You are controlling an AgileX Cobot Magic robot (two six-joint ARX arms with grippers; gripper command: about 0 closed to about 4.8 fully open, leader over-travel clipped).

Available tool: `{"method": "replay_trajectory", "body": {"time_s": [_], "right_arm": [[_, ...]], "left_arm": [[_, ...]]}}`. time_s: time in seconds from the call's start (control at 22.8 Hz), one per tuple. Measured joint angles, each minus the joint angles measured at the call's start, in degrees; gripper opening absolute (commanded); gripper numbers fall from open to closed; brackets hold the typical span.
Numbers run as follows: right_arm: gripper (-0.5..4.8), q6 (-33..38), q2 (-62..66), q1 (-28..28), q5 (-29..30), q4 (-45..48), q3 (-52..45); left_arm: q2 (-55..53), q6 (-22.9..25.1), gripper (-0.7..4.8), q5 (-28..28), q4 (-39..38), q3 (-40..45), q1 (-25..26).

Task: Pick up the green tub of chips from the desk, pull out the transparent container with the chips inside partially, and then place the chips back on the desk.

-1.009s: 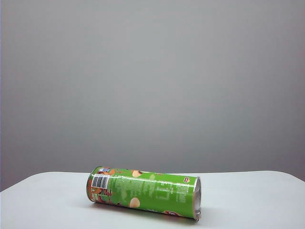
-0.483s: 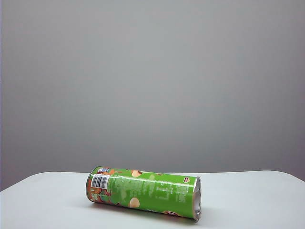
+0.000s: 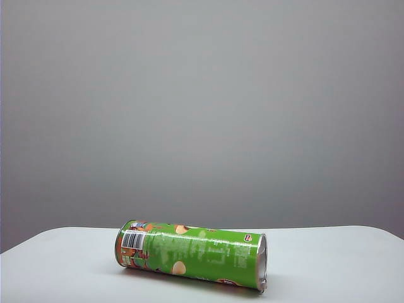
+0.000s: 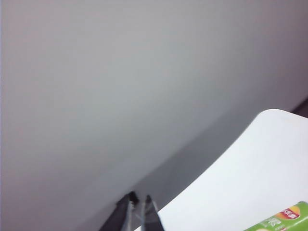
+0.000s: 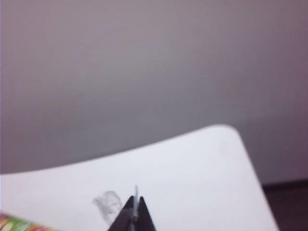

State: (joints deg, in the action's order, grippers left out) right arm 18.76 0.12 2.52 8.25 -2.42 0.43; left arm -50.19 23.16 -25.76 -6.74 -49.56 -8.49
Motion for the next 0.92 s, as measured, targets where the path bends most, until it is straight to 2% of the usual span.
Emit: {"method": "replay_trajectory", "body": {"time_s": [0.09,0.18,0.26,0.4,0.44,0.48,0.61,0.7,0.75,0.79,0.88,0.92], "right_arm": [[-0.01,1.66,0.0,0.0,0.87,-2.86,0.13],[-0.02,2.23,0.39,0.04,0.9,-9.79,4.26],[-0.02,2.34,1.81,0.04,0.96,-11.06,8.41],[-0.02,3.26,11.96,0.02,5.4,-11.45,17.33],[-0.01,3.19,15.34,0.04,6.78,-12.35,19.39],[-0.01,1.97,21.4,0.02,9.18,-14.4,23.43],[-0.01,-3.82,33.27,0.02,15.28,-20.37,32.74],[-0.01,-9.51,42.4,0.02,21.14,-23.23,38.27],[-0.01,-10.54,43.56,0.02,22.23,-23.67,38.73],[-0.01,-11.82,44.41,0.02,23.54,-24.06,38.95],[-0.01,-14.36,47.25,0.0,26.58,-24.7,39.19],[-0.01,-15.87,49.09,0.0,27.69,-26.29,39.17]], "left_arm": [[-8.44,1.73,0.36,-2.86,-2.34,-6.34,-0.02],[-17.77,7.28,0.36,-5.29,-5.49,-13.53,-0.04],[-21.42,9.11,0.36,-5.66,-7.32,-16.0,-0.07],[-25.88,13.22,0.37,-5.77,-7.87,-17.33,-0.11],[-26.4,14.82,0.61,-5.79,-7.93,-17.33,-0.13],[-27.21,17.49,0.69,-5.81,-8.09,-17.33,-0.15],[-28.06,21.2,0.9,-6.16,-8.44,-17.35,-0.15],[-29.18,28.35,0.92,-8.81,-10.36,-17.55,-0.2],[-29.59,30.64,1.06,-9.27,-11.45,-17.55,-0.24],[-30.01,32.28,1.55,-9.4,-12.33,-17.55,-0.24],[-31.87,34.73,1.65,-9.86,-13.81,-17.53,-0.2],[-33.33,35.12,1.95,-10.75,-14.08,-17.53,-0.39]]}}
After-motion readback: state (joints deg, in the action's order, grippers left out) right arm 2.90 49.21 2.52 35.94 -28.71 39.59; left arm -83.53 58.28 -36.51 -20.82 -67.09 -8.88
